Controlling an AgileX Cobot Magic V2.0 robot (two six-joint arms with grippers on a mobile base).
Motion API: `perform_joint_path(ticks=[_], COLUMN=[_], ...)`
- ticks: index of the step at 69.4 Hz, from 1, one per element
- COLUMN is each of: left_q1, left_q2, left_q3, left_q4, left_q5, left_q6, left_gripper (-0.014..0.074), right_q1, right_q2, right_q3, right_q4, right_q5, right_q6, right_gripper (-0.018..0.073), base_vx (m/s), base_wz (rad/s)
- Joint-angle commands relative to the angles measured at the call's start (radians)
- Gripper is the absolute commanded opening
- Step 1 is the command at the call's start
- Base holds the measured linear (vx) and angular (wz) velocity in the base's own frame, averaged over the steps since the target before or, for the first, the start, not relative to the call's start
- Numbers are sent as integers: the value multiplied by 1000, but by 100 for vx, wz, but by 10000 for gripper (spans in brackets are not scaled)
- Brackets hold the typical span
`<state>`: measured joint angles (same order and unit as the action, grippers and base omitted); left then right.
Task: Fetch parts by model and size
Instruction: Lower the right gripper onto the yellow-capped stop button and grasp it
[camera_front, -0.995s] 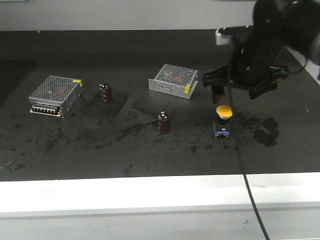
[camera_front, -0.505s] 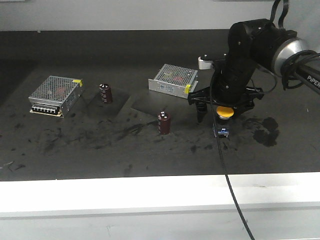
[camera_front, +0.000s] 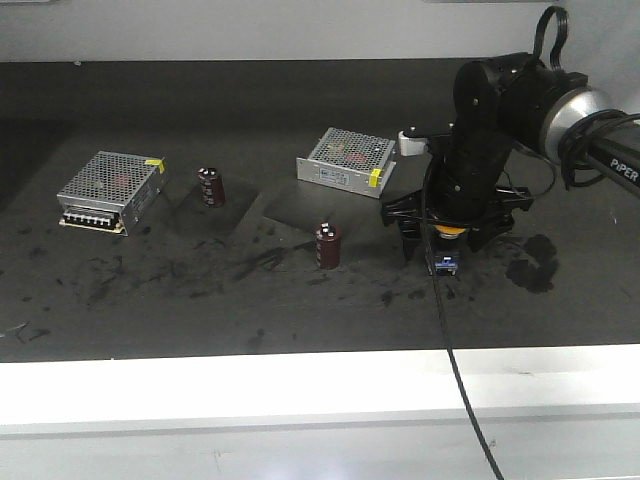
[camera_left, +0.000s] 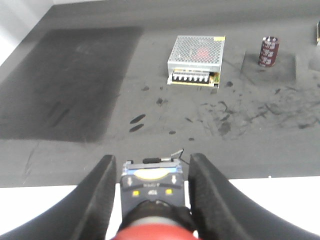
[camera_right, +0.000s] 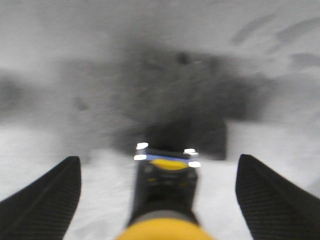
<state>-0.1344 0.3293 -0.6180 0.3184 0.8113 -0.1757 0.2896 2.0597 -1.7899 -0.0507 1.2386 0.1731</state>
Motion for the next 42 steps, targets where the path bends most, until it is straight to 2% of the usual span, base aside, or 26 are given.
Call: perform_joint_path(ticks=[1, 6, 13, 27, 42], left_q1=[-1, -1, -1, -1, -1], left_q2=[10, 10, 10, 10, 10], left_q3=[-25, -25, -25, -25, -25], left_q4=[22, 22, 22, 22, 22], left_q5=[-69, -69, -69, -68, -68], left_q6=[-1, -1, -1, -1, -1], left_gripper=[-6, -6, -6, -6, -6], right_q1=[-1, -1, -1, -1, -1], right_q2=[-57, -57, -57, -57, -61], right_q3=[-22, -22, -22, -22, -22], right_q4=[-16, -13, -13, -9, -10], right_q5=[45, 45, 45, 45, 45], right_q6=[-9, -9, -9, -9, -22], right_gripper=[526, 471, 347, -17, -10], base_vx=[0, 0, 0, 0, 0], base_wz=[0, 0, 0, 0, 0])
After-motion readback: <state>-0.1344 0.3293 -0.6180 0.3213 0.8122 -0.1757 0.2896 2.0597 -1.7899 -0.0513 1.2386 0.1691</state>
